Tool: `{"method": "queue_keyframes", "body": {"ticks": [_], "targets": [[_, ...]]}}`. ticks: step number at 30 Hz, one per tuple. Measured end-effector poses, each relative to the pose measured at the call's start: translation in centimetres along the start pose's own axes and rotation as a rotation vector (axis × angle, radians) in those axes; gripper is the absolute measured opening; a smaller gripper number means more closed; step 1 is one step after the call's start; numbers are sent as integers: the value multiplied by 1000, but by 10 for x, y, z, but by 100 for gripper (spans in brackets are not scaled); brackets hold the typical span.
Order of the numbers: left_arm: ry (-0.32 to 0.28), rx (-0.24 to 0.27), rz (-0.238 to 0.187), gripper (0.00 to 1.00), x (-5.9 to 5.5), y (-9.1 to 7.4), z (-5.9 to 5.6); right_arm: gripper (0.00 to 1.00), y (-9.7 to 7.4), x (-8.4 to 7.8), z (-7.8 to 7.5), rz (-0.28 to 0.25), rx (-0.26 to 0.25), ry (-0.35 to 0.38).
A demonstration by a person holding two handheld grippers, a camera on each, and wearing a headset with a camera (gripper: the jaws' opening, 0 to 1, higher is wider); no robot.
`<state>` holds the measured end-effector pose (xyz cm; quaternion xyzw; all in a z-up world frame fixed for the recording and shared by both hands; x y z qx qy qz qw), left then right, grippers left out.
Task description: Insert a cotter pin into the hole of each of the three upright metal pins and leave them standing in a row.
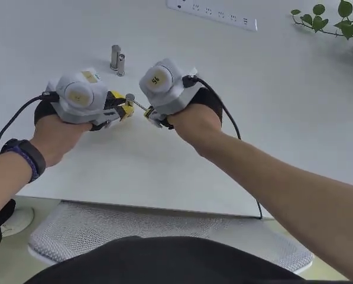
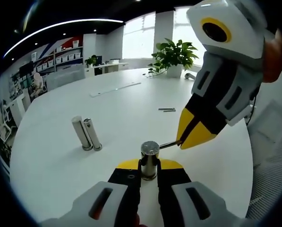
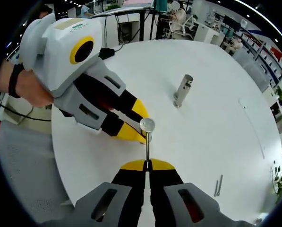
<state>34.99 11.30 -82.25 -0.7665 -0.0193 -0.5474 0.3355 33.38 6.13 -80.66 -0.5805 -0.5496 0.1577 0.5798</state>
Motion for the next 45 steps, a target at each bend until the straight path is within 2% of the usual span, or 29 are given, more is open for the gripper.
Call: {"method": "queue_keyframes", "body": {"ticks": [8, 13, 17, 21, 26, 37, 40, 44, 45], "targets": [[-4, -11, -6, 10, 1, 1, -2, 2, 2, -2, 1, -2, 1, 29], [-27, -12, -26, 10, 1, 0, -1, 2, 2, -1, -1, -16, -12, -2], [-2, -7, -12, 10, 1, 1, -2, 2, 3, -3, 1, -6, -3, 2], [4, 1, -11, 10, 1, 1, -2, 2, -1, 0, 0, -16, 2, -2], [21, 10, -2, 10, 1, 2, -3, 2, -1, 1, 1, -10, 14, 24], [3, 6, -14, 10, 0, 1, -2, 2, 1, 1, 2, -18, 16, 30], [8, 10, -12, 9, 0, 1, -3, 2, 2, 0, 1, -10, 25, 71], [10, 21, -10, 9, 0, 2, -4, 2, 1, 0, 4, -13, 23, 61], [4, 24, -12, 9, 0, 2, -4, 2, 2, -1, 3, -10, 25, 97]]}}
Point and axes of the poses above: the centre of the closed fingertips' face, and the gripper's own axes: y roughly forward along the fingers, z roughly to its left, x roughly out of its top, the point moved 2 cm from there along -y, roughly backward along the fingers, and after that the axes turned 13 degrees about -x, right-handed, at the moved point
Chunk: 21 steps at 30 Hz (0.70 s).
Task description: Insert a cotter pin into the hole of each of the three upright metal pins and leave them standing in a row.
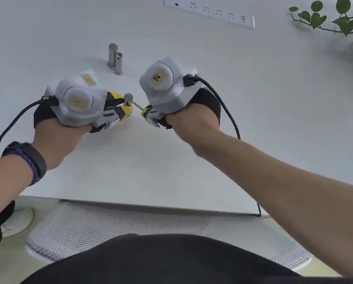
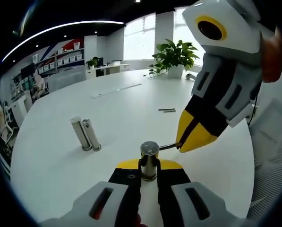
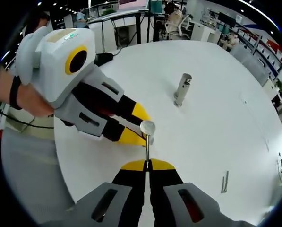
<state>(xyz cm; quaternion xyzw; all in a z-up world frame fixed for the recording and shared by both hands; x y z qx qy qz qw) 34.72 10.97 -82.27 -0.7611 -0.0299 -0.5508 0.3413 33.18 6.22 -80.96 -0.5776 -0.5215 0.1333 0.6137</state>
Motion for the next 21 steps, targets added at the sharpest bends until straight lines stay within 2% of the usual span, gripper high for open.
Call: {"method": "queue_keyframes", "body": {"ticks": [2, 7, 11, 13, 15, 17, 18, 21], "targets": [[-5, 10, -2, 9, 0, 0, 0, 2, 0, 0, -2, 1, 6, 60], [-18, 22, -6, 9, 1, 1, 0, 2, -3, 1, 2, -7, -13, 20], [-11, 21, -1, 9, 1, 1, 0, 2, -1, -1, -1, -12, -7, 65], [-14, 20, -3, 9, 1, 1, 0, 2, -2, 0, 0, -13, -3, 58], [-22, 21, -6, 9, 1, 1, 0, 2, -3, 2, 1, -30, -3, -4], [-17, 24, -6, 9, 1, 1, 0, 2, -3, 3, 2, -45, 6, -21], [-13, 9, -3, 9, 0, 2, -3, 2, -4, 10, 4, -89, 21, 2], [22, -18, 7, 9, 2, 9, -16, 2, -2, 10, 2, -58, 27, 38]]}}
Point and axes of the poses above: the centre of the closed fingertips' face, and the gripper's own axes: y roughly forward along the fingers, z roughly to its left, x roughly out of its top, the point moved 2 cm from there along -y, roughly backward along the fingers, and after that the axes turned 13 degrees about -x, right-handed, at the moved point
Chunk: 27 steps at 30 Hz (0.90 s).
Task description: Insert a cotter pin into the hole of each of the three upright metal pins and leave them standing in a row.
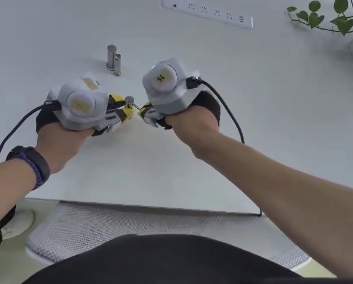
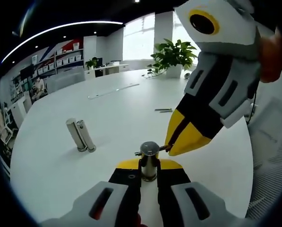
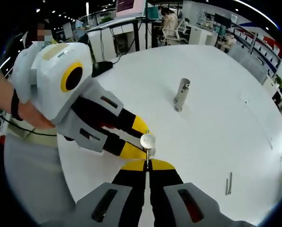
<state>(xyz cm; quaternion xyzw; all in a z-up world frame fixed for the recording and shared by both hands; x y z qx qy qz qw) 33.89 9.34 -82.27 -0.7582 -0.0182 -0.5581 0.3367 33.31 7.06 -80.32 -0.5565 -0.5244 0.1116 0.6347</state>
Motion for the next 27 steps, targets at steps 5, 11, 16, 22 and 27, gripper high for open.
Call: {"method": "queue_keyframes", "body": {"ticks": [5, 11, 16, 22, 27], "targets": [[-21, 18, -12, 9, 0, 1, 1, 2, 1, 2, 0, 4, -14, -22], [-10, 12, -3, 9, 0, 1, 1, 2, 0, 2, 0, 5, -14, -12], [-11, 14, -5, 9, 0, 1, 1, 3, 0, 1, -1, 9, -12, 3], [-13, 14, -5, 9, 1, 1, 1, 7, 0, 0, -1, 7, -12, -3], [-16, 15, -7, 10, 1, 1, 1, 10, -2, -4, -3, 19, -5, 0]]}}
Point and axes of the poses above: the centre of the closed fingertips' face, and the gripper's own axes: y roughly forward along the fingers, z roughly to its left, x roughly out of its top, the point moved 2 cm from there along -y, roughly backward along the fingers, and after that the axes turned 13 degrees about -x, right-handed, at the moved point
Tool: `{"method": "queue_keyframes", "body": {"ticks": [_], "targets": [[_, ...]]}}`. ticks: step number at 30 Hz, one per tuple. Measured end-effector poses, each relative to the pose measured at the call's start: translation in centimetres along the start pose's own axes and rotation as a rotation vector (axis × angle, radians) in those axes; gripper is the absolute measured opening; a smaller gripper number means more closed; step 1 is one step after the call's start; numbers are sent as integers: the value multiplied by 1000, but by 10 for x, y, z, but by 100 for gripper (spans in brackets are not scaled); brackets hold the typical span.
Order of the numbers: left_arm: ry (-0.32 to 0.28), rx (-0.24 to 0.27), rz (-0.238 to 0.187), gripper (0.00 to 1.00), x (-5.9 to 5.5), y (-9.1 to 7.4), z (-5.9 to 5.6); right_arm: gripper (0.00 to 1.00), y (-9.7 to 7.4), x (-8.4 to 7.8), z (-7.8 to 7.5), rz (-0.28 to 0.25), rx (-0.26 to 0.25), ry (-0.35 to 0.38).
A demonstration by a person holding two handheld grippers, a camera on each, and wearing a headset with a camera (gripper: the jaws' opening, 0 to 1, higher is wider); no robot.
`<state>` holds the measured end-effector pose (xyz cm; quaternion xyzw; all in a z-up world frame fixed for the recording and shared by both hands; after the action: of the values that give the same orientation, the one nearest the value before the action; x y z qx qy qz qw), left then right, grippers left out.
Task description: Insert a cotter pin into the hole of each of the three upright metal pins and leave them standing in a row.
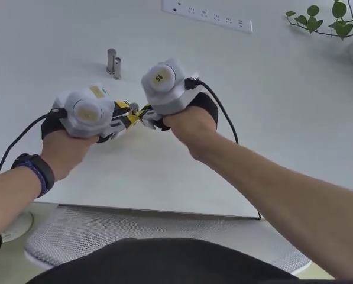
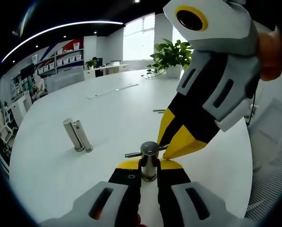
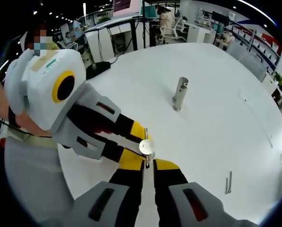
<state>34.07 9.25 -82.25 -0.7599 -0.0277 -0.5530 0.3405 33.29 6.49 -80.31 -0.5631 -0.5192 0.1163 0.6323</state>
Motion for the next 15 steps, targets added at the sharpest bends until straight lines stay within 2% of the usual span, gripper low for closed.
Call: {"method": "queue_keyframes", "body": {"ticks": [8, 15], "targets": [[-5, 1, -3, 10, 0, 0, 0, 11, -2, -5, 2, -2, 8, 12], [-6, -2, -1, 10, 0, 0, 0, 5, -1, -4, 0, -7, -5, 20]]}}
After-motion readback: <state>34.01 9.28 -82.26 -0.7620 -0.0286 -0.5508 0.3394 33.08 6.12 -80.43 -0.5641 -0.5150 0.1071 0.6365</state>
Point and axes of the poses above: the centre of the closed fingertips' face, and the gripper's own axes: y roughly forward along the fingers, z roughly to its left, x roughly out of its top, the point moved 2 cm from there along -y, roughly backward along the fingers, and after that the axes turned 13 degrees about -x, right-handed, at the moved point
